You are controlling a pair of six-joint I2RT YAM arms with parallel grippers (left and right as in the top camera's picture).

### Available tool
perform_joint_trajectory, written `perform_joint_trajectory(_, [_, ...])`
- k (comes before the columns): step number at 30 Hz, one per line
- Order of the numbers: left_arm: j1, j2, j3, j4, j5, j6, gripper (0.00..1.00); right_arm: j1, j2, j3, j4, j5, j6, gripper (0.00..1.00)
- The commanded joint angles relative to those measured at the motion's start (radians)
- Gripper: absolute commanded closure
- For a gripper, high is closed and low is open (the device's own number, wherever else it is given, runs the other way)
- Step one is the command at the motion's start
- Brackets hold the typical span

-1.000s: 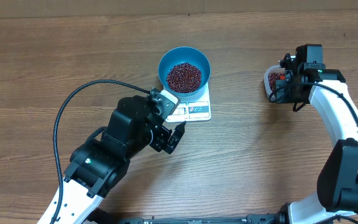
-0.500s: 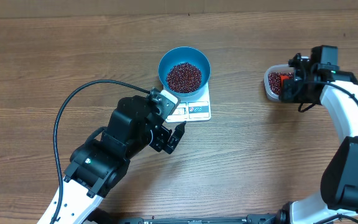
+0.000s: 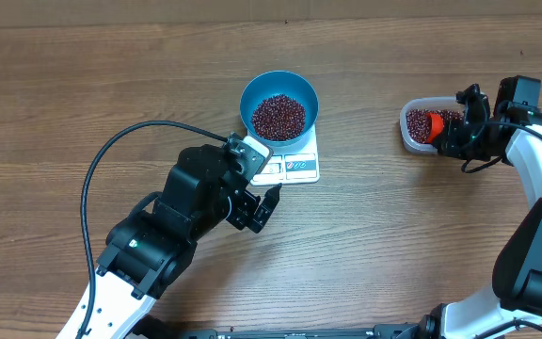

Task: Scoop item into bowl and weigh 150g on scale
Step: 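Lower the scoop into the beans and drag it through with the right gripper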

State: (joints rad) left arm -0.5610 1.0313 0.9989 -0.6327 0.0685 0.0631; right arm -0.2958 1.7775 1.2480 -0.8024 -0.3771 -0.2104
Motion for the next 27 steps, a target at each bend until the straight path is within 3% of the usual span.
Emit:
perform_joint_trajectory(1, [0.005, -0.005, -0.008, 0.001, 0.01, 0.023, 0.0, 0.0, 0.022, -0.005, -0.006, -0.037, -0.004, 0.96])
perform_joint_trajectory(27, [0.005, -0.005, -0.008, 0.001, 0.01, 0.023, 0.0, -0.054, 0.072, -0.005, -0.014, -0.168, -0.007, 0.96])
